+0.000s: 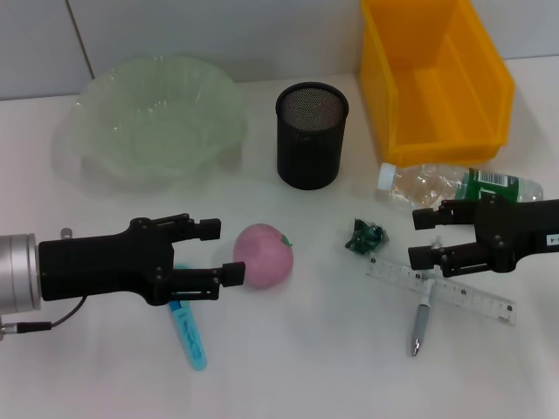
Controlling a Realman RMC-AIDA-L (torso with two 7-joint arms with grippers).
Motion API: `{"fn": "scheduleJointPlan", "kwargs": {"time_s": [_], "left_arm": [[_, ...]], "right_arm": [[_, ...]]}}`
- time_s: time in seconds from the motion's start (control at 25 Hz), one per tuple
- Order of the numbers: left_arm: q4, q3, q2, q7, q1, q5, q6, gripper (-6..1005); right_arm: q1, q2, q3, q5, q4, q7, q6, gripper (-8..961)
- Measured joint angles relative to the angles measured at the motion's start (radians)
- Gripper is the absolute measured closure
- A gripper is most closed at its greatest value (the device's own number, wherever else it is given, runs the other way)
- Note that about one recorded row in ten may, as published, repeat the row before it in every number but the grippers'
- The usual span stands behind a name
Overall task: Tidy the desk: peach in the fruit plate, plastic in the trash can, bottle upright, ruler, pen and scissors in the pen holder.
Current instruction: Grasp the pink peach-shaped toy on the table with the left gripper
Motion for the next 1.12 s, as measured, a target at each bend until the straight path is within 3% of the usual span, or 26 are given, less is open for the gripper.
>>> {"fn": "scheduleJointPlan", "kwargs": {"time_s": [0.88,1.12], "left_arm": [[0.01,0.01,0.001,0.001,-0.001,0.003,-0.002,141],[0.031,0.036,-0.002,0.007,-0.022,0.002,-0.073,141]], "right_arm": [[-0.008,0.005,0.0,-0.014,-0.003,0.005,-0.001,128],[-0.008,0.005,0.003,-0.016,-0.003,0.008,0.002,128]]}}
